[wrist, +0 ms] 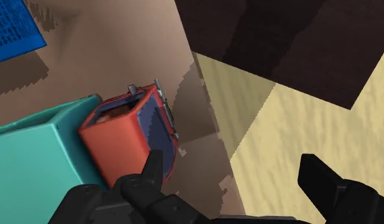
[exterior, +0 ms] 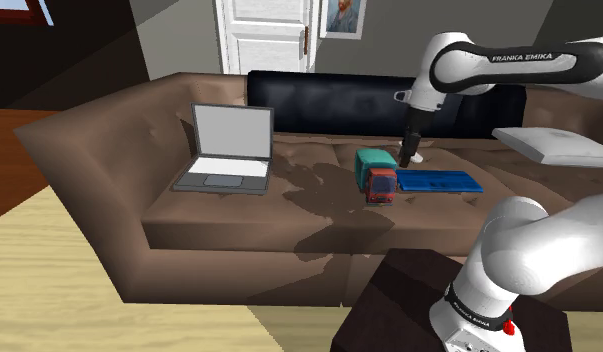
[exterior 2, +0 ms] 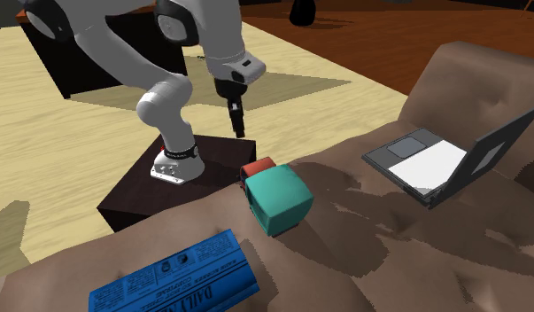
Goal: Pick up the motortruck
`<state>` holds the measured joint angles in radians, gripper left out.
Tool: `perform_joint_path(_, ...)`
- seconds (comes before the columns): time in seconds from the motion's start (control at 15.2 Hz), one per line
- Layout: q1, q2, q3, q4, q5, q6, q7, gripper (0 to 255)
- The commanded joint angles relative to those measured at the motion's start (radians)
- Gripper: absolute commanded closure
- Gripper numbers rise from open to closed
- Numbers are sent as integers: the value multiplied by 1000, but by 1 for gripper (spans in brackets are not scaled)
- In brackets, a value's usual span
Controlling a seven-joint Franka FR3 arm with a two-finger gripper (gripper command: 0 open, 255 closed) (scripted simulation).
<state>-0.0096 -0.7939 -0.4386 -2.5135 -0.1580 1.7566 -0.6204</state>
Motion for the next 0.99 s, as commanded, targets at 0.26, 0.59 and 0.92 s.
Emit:
perform_joint_path(0.26,38,106,-226,-19,-50,127,-284,0)
perform_joint_path(0.59,72,174,-321,-26,-54,200,-388,0)
perform_joint_path(0.92,82,211,-360,-74,-59,285,-407,0)
